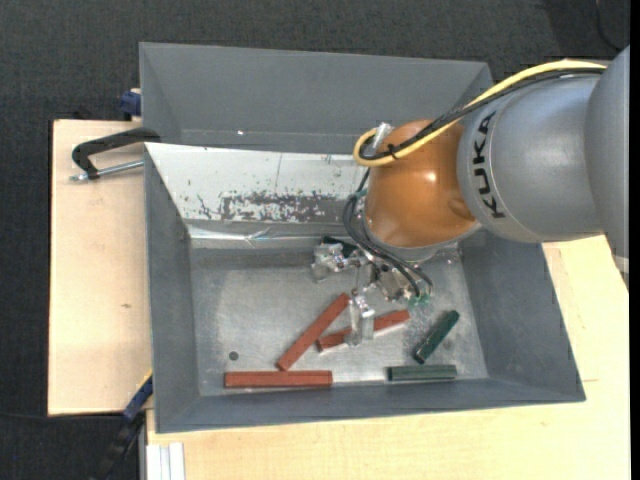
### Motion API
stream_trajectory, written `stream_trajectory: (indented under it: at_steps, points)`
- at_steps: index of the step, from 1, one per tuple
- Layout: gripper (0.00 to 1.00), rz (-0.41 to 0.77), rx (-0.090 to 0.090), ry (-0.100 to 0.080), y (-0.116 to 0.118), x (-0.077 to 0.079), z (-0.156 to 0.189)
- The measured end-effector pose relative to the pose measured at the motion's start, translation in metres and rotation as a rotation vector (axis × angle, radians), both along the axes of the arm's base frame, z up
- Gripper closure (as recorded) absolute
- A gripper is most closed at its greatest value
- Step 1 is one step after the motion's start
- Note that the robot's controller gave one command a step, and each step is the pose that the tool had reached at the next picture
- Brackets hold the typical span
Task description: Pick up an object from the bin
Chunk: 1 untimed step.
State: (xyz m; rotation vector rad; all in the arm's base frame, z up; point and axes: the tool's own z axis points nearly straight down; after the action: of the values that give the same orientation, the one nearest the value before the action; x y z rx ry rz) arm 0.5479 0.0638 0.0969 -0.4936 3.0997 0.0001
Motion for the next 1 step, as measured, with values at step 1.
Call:
stream_trajectory:
  at_steps: [1]
  points:
    - [0.00, -0.071, 0.001, 0.004, -0.0094, -0.0085, -0.0050]
